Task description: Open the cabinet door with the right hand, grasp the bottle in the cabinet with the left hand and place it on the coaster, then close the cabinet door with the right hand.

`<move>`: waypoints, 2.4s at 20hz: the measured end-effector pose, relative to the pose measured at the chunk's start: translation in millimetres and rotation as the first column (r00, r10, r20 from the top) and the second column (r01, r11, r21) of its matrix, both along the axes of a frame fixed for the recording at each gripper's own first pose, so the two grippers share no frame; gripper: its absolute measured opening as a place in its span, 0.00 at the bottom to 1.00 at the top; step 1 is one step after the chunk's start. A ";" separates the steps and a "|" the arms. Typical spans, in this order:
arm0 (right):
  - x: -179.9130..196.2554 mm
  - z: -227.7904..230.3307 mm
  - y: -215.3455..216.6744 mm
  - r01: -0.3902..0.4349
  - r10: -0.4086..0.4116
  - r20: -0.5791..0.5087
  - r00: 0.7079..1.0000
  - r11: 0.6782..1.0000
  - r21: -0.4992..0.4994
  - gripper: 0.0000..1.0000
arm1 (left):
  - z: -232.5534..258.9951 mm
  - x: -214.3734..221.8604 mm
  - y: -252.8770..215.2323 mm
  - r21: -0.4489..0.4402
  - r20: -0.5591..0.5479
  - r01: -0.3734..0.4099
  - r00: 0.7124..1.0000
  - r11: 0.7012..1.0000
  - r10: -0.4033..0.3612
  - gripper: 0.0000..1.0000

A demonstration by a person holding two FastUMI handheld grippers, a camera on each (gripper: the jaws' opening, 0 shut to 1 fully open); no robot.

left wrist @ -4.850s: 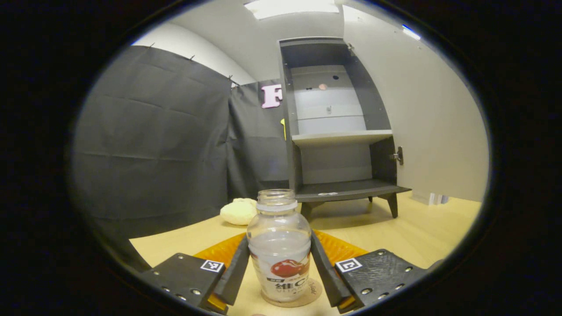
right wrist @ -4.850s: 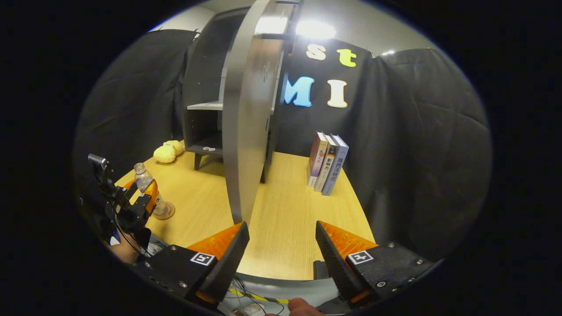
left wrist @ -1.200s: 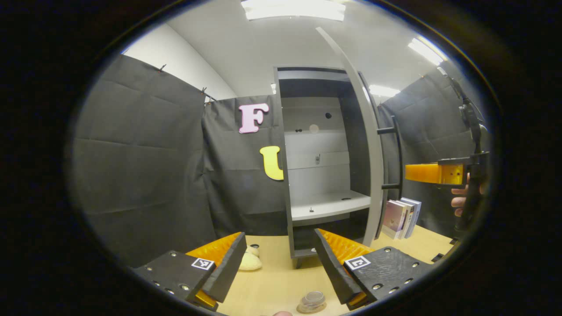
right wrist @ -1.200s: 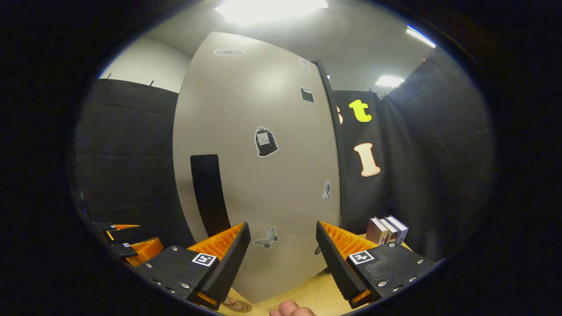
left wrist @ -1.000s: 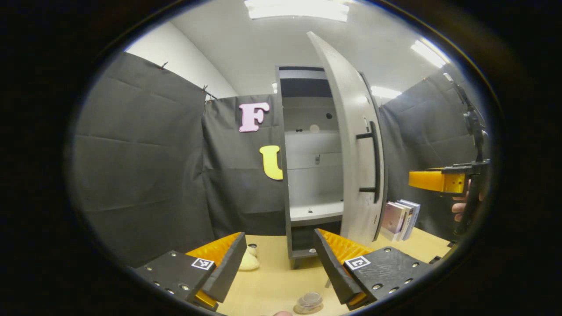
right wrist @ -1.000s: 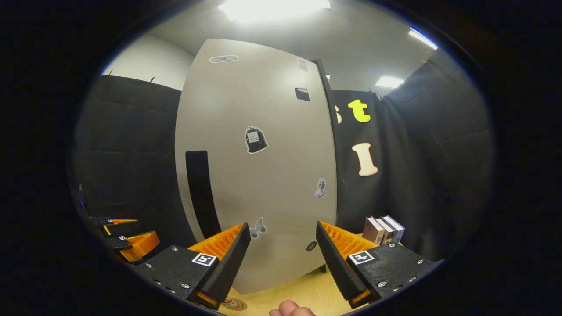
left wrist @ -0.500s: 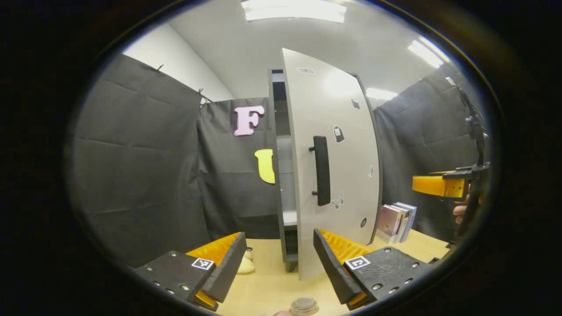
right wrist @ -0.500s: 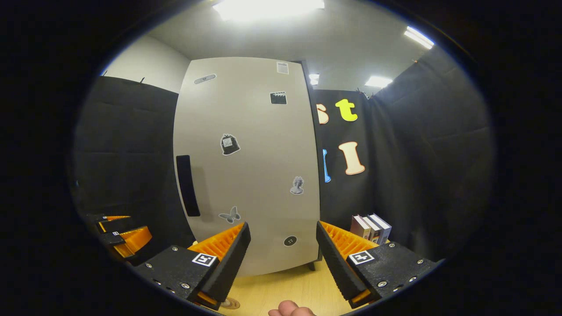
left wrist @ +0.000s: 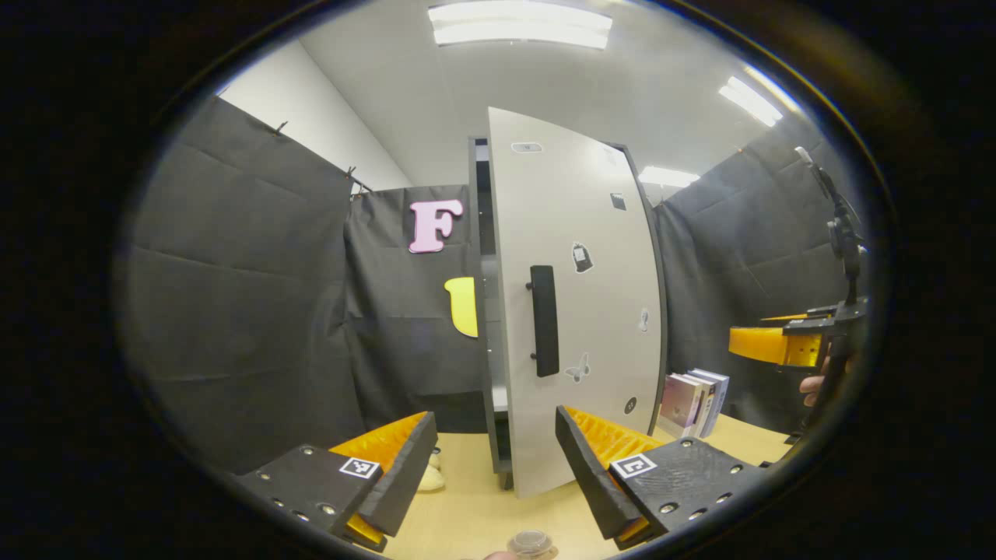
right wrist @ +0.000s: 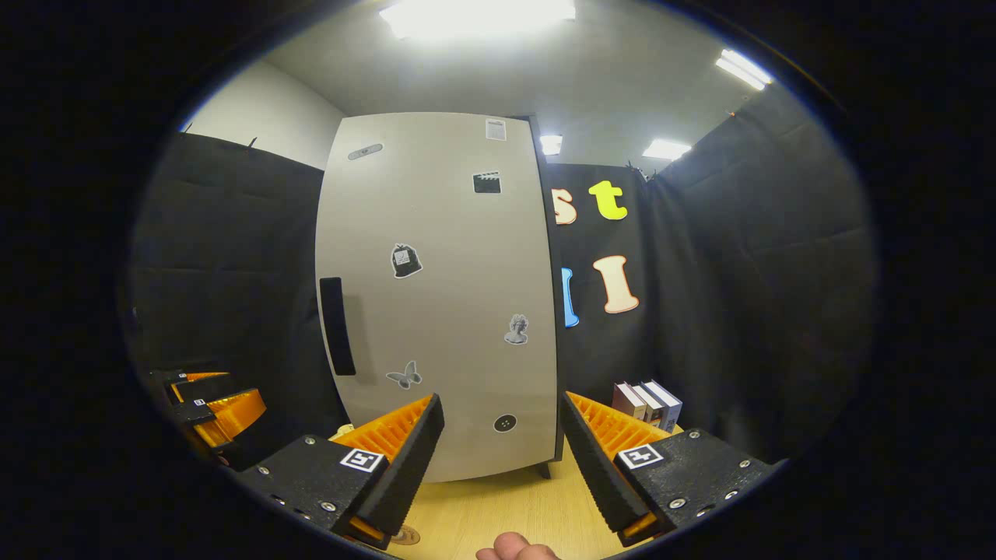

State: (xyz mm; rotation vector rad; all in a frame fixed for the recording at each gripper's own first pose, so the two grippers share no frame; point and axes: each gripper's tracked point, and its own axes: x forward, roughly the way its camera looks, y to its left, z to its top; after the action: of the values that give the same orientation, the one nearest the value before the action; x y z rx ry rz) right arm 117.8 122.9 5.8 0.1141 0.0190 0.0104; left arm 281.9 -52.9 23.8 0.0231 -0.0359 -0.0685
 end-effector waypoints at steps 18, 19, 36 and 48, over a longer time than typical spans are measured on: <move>-2.7 0.8 -12.3 0.012 -0.012 0.008 1.000 1.000 -0.003 0.94 | 17.4 -1.0 -7.7 0.009 0.046 0.004 0.999 1.000 -0.005 0.89; -2.4 -0.3 -12.5 0.011 -0.011 0.006 1.000 1.000 -0.005 0.94 | 16.8 -0.8 -8.5 0.006 0.044 0.005 0.999 1.000 -0.006 0.89; 1.0 0.6 -14.6 0.028 -0.028 0.007 1.000 1.000 -0.007 0.94 | 10.3 1.6 -6.3 -0.015 0.040 0.002 0.999 1.000 -0.001 0.89; -2.7 -3.2 -18.2 0.038 -0.038 -0.010 0.999 0.999 0.002 0.93 | 12.3 0.1 -7.4 -0.017 0.039 0.000 0.999 1.000 0.001 0.89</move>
State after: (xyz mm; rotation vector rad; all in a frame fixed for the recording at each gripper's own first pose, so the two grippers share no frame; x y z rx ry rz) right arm 115.1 104.7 2.5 0.1163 0.0264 -0.0286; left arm 282.0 -60.2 36.1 0.0079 -0.0757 -0.0670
